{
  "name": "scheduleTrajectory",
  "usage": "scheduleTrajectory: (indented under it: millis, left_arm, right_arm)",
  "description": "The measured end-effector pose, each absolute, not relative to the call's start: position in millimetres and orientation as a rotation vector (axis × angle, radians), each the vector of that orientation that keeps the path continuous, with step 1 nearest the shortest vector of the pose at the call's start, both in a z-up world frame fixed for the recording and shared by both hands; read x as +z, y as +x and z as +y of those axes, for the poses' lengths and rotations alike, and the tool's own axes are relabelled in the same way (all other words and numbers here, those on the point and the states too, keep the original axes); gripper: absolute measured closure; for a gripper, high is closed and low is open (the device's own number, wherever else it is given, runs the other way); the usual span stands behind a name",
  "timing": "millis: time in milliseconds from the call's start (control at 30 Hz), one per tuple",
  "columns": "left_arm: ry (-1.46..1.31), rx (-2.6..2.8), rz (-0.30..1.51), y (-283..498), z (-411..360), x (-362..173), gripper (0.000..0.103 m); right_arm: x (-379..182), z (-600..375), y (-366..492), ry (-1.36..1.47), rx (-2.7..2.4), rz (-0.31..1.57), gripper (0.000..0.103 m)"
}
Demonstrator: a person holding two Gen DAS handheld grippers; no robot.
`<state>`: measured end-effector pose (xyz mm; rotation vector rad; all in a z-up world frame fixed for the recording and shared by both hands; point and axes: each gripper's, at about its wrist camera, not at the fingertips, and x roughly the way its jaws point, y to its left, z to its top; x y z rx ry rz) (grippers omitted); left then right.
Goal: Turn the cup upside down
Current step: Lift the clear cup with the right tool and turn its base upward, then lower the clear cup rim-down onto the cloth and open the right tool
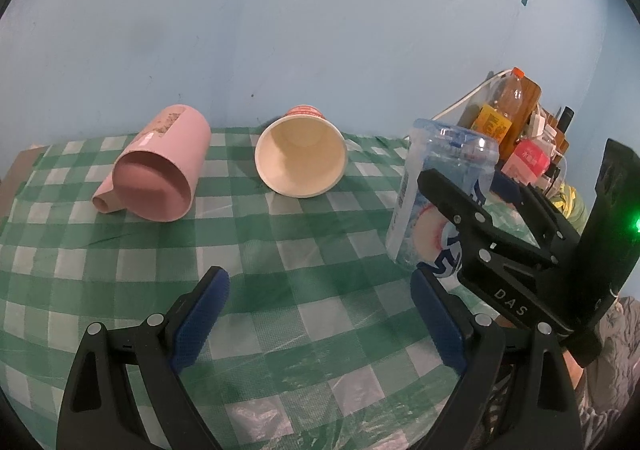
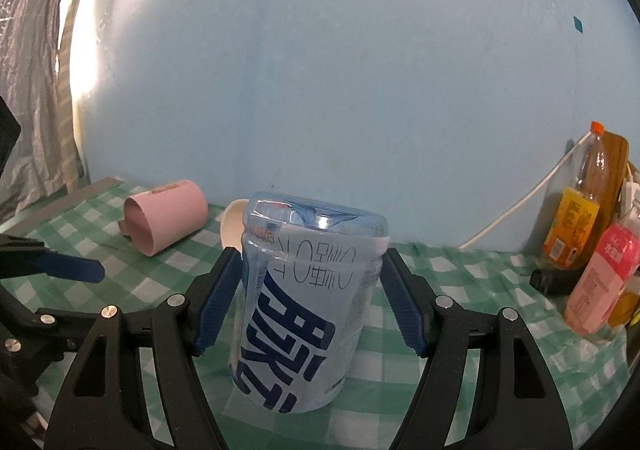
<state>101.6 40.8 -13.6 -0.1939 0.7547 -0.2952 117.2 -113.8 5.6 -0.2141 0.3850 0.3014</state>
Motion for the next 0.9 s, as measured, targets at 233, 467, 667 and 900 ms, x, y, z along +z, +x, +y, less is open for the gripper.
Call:
scheduleTrajectory:
  millis: [233, 467, 667, 900]
  left_arm:
    - [-0.187, -0.294, 0.761, 101, 38, -16, 0.01]
    - [-0.187, -0.291, 0.759, 101, 38, -16, 0.01]
    - [-0.183, -0.292, 0.762, 101, 36, -16, 0.01]
    - [-0.182, -0.284, 0.755, 97, 36, -17, 0.01]
  right_arm:
    - [1, -117, 111, -0.209, 0.313, 0.395, 0.031]
    - [-3, -125, 104, -0.182, 0.325, 0.394, 0.029]
    - [-6, -129, 100, -0.169, 0.33, 0.402, 0.028]
    - [0, -130, 90, -0.158, 0.342, 0.361, 0.019]
